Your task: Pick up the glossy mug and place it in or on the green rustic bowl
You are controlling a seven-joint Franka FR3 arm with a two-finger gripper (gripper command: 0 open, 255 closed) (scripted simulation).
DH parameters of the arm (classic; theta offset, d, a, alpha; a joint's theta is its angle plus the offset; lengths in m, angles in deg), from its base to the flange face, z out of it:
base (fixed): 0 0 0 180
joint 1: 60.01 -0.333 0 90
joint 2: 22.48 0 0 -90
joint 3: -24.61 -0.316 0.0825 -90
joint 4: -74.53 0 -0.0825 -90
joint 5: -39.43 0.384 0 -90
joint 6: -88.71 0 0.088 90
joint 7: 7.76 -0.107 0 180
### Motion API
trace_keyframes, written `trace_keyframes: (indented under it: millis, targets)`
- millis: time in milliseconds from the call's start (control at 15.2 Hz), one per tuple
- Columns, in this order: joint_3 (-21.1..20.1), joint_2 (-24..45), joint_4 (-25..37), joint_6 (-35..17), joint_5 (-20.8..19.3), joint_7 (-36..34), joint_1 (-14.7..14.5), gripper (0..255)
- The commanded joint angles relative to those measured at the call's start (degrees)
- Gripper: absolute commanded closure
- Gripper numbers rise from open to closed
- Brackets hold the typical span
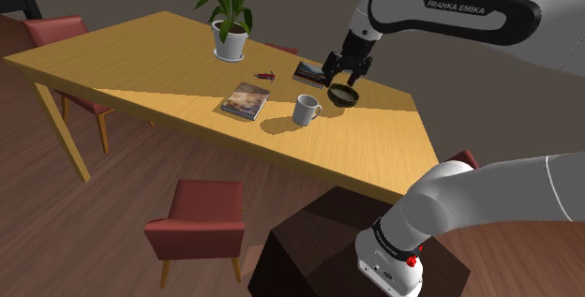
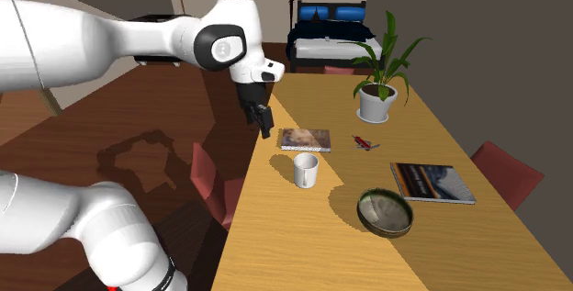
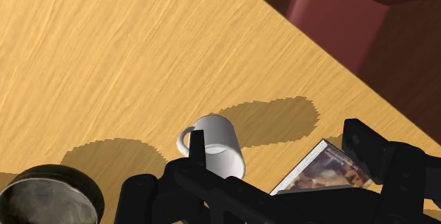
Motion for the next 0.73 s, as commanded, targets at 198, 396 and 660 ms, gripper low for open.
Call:
trace_keyframes:
  millis: [198, 396, 660]
  targets:
    - [-0.1, 9.8, 1.0, -8.3, -0.7, -1.4, 0.7, 0]
    - [-0.1, 15.9, 2.4, -12.6, -1.2, -2.3, 1.1, 0]
    - [0.0, 24.3, 5.3, -17.5, -1.9, -3.5, 1.6, 0]
